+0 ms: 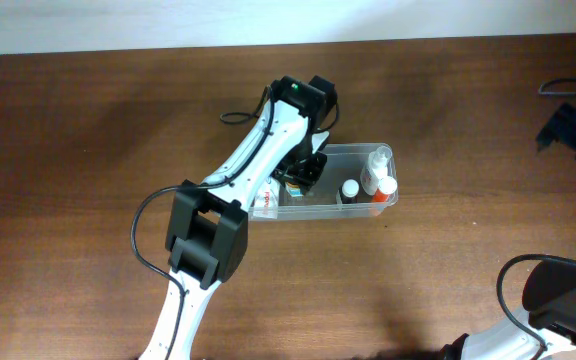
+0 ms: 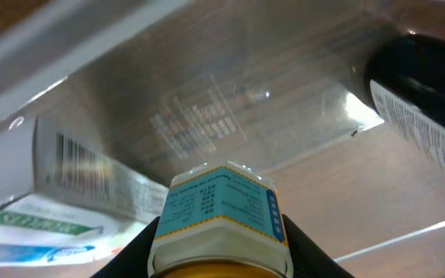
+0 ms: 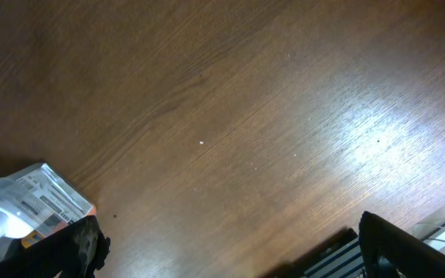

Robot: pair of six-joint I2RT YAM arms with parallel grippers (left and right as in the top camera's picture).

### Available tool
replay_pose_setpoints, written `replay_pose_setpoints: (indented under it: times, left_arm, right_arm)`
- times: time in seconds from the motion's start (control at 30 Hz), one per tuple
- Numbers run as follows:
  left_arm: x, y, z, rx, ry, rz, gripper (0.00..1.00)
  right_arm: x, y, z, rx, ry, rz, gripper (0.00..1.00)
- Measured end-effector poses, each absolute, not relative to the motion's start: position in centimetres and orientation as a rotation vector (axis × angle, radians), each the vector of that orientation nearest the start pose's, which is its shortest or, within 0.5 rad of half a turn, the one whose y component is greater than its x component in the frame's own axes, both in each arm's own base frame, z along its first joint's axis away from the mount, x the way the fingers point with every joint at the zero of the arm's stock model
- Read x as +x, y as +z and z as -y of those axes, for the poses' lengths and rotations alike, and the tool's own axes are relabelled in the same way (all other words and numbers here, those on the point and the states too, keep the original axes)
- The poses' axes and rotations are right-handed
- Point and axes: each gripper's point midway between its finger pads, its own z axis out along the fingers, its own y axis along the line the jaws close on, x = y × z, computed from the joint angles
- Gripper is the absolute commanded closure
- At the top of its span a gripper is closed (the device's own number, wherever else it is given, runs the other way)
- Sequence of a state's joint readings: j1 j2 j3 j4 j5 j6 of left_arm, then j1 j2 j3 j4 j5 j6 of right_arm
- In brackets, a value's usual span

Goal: Pack container
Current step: 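Lower the jar into the container beside the Panadol box and release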

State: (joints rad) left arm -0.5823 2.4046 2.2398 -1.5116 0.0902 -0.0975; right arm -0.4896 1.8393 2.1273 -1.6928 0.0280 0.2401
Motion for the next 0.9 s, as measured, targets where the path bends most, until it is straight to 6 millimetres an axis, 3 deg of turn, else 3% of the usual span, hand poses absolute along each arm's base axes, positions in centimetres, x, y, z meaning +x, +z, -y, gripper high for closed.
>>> replay_pose_setpoints:
  times: [0.07, 0.9]
  left_arm:
    - [36.27, 6.41, 25.76, 0.776, -0.089, -3.163, 0.58]
    - [36.19, 6.27, 26.44, 0.796, -0.094, -3.146, 0.53]
  right_arm:
    - [30.53, 25.27, 16.82, 1.066, -0.072, -2.782, 0.02]
    - [30.53, 25.27, 16.82, 1.066, -0.072, -2.782, 0.02]
